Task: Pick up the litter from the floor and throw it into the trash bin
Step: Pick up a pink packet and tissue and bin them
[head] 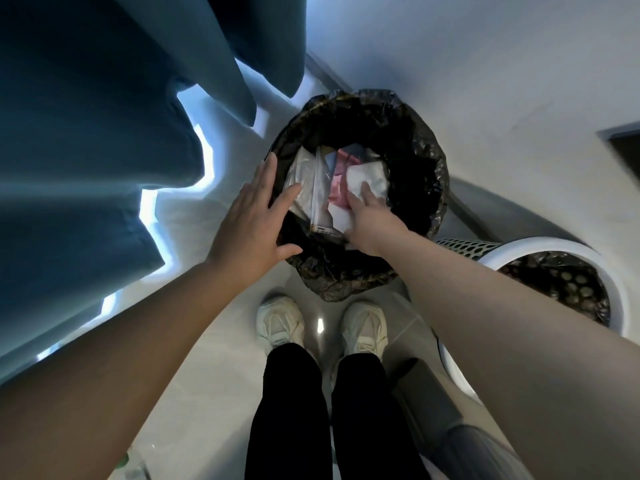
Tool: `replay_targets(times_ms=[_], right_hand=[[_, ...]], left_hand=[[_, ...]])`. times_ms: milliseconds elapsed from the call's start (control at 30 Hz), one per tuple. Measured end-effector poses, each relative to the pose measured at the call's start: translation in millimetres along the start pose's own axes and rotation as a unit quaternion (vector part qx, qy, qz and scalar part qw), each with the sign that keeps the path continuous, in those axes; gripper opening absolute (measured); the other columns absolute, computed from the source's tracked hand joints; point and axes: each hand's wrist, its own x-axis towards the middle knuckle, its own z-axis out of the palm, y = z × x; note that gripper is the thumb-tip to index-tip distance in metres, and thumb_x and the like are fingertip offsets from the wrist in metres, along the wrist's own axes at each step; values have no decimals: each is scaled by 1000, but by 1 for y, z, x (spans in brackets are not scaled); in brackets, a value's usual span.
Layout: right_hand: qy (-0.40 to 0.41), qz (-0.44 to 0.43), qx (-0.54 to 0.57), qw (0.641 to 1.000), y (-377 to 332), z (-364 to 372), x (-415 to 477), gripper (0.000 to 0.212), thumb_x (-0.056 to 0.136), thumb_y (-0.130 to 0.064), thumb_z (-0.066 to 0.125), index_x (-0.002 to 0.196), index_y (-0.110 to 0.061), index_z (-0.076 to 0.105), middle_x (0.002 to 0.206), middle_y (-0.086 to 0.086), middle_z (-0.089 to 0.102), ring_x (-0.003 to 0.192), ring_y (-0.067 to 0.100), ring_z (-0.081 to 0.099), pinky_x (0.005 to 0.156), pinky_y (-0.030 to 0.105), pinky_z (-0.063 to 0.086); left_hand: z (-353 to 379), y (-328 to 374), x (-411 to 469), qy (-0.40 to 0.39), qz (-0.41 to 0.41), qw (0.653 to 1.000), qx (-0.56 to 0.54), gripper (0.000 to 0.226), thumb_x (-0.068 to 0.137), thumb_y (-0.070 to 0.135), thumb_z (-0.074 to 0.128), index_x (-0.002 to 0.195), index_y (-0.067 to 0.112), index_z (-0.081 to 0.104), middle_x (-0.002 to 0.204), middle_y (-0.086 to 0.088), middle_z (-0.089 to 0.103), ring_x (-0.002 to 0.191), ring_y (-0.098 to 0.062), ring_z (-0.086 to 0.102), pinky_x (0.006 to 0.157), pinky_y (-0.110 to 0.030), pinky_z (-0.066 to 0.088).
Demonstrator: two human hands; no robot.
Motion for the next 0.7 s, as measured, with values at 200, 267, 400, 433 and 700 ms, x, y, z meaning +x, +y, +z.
replay_targets(times_ms=[200, 267, 400, 433, 700], right_hand=[[7, 39, 28, 999, -2, -14, -4, 81, 92, -31, 52, 155, -27, 1, 162, 3, -13, 148, 34, -1, 116, 48, 24], [30, 17, 26, 999, -4, -21, -23, 79, 92, -31, 52, 155, -28, 4, 162, 3, -10, 148, 32, -2, 115, 50, 25], [48, -19, -20, 998, -15, -43, -83, 75, 93, -39, 52, 153, -33, 7, 162, 1, -8, 149, 31, -6, 115, 56, 21], [53, -29, -47, 997, -19, -48, -100, 76, 93, -43, 52, 153, -33, 6, 162, 2, -7, 149, 31, -6, 115, 58, 18], [149, -97, -197, 964, -56, -75, -223, 86, 89, -61, 49, 153, -33, -1, 162, 5, -8, 148, 34, -12, 113, 66, 4]], left_hand=[[-3, -5, -2, -19, 7, 1000, 8, 95, 73, 42, 77, 149, 21, 24, 160, -12, -12, 148, -27, -6, 119, -45, 13], [-12, -2, -7, -43, -5, 999, 19, 98, 74, 44, 76, 150, 23, 18, 159, -12, -14, 148, -27, -8, 120, -44, 9], [-48, 14, -29, -69, -52, 996, 21, 98, 78, 44, 74, 152, 22, 13, 159, -14, -12, 148, -28, -8, 120, -43, 6], [-59, 21, -37, -76, -70, 994, 21, 98, 78, 44, 73, 152, 21, 12, 159, -14, -12, 148, -28, -9, 120, -43, 6], [-129, 63, -128, -71, -207, 975, 38, 103, 77, 55, 69, 152, 24, 5, 158, -17, -13, 145, -39, -9, 115, -57, 9]])
